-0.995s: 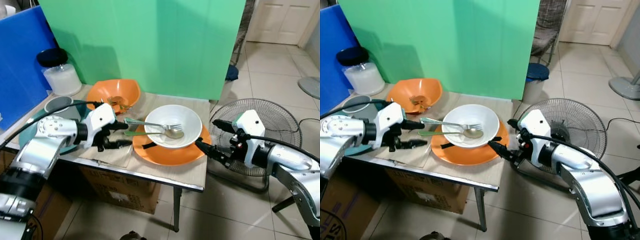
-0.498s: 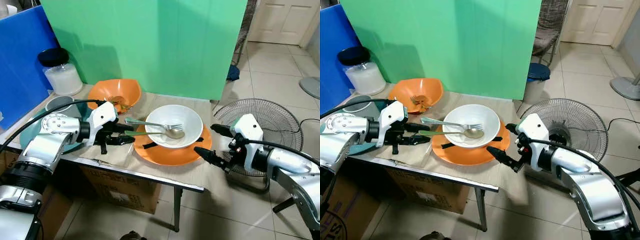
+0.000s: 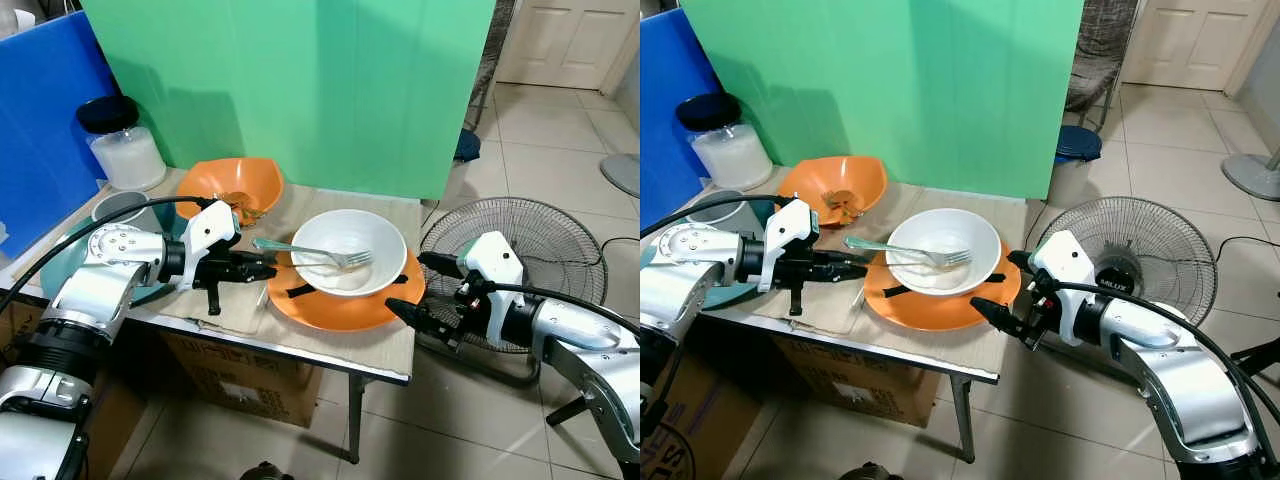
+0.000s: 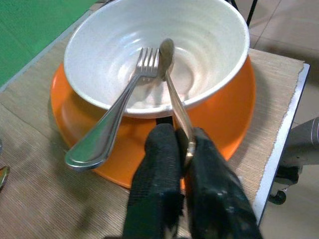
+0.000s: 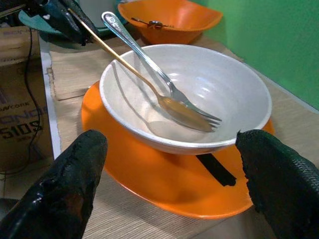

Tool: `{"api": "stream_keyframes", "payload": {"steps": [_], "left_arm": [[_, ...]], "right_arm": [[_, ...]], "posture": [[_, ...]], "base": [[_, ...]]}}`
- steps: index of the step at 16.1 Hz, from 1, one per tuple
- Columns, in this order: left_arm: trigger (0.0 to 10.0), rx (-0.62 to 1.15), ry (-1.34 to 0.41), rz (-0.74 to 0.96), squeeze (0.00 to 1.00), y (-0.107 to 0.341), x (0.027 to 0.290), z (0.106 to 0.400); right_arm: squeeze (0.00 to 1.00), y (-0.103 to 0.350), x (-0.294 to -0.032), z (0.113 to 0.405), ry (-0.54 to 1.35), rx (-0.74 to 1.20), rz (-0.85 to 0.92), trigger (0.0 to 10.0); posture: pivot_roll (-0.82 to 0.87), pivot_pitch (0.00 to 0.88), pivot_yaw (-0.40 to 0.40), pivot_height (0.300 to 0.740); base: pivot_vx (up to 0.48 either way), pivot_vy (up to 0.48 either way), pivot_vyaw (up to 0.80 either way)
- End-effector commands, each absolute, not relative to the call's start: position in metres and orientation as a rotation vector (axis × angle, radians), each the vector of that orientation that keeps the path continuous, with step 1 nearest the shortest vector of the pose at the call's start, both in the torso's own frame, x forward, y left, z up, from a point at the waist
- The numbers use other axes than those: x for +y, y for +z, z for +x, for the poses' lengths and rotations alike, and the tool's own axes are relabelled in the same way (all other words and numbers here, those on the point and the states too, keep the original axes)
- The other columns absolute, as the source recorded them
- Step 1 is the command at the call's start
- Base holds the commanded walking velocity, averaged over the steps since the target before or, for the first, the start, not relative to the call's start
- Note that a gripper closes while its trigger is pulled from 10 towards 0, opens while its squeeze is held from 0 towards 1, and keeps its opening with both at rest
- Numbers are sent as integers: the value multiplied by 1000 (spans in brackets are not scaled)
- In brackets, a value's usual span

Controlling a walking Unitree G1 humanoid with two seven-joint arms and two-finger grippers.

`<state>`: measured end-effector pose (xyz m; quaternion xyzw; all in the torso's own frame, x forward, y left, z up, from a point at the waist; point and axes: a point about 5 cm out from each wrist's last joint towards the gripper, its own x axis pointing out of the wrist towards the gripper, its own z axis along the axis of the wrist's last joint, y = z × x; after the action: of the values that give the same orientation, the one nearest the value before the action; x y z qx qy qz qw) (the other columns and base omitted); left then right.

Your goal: Setting the table

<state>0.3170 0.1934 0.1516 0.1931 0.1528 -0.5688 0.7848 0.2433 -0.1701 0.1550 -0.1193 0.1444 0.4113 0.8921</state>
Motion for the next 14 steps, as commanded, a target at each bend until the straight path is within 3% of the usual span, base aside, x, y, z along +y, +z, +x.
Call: {"api": "stream_keyframes", "payload": {"steps": [1, 3, 4, 5, 6, 7, 8, 9, 13, 14], "left_arm": [[10000, 318, -1210, 432, 0, 157, 197, 320], [10000, 342, -1191, 414, 0, 154, 198, 321], [10000, 341, -1197, 406, 235, 154, 197, 321], [10000, 340, -1199, 403, 914, 155, 197, 322], [10000, 338, -1196, 403, 1000, 155, 197, 322], [10000, 335, -1196, 408, 1000, 155, 197, 322], [10000, 320, -1191, 427, 824, 156, 196, 324], [10000, 310, -1195, 433, 0, 156, 194, 324], [10000, 307, -1214, 431, 0, 156, 192, 323], [9412, 307, -1215, 431, 0, 156, 192, 324]], "right_arm": [[0, 158, -169, 241, 870, 296, -254, 10000], [0, 157, -169, 241, 873, 300, -256, 10000], [0, 157, -169, 240, 875, 302, -259, 10000], [0, 157, -169, 240, 875, 303, -260, 10000], [0, 156, -169, 240, 875, 303, -262, 10000], [0, 156, -169, 240, 876, 304, -262, 10000], [0, 156, -169, 240, 877, 304, -262, 10000], [0, 156, -169, 240, 881, 304, -261, 10000], [0, 157, -167, 235, 931, 313, -247, 10000], [0, 157, -166, 234, 944, 314, -240, 10000]], "posture": [[-23, 0, 88, 740], [-25, 0, 90, 740], [-25, 0, 90, 740], [-25, 0, 90, 740], [-25, 0, 91, 740], [-25, 0, 91, 740], [-25, 0, 91, 740], [-25, 0, 91, 740], [-26, 0, 95, 740], [-26, 0, 95, 740]], "base": [[0, 0, 0], [0, 0, 0], [0, 0, 0], [0, 0, 0], [0, 0, 0], [0, 0, 0], [0, 0, 0], [0, 0, 0], [0, 0, 0], [0, 0, 0]]}}
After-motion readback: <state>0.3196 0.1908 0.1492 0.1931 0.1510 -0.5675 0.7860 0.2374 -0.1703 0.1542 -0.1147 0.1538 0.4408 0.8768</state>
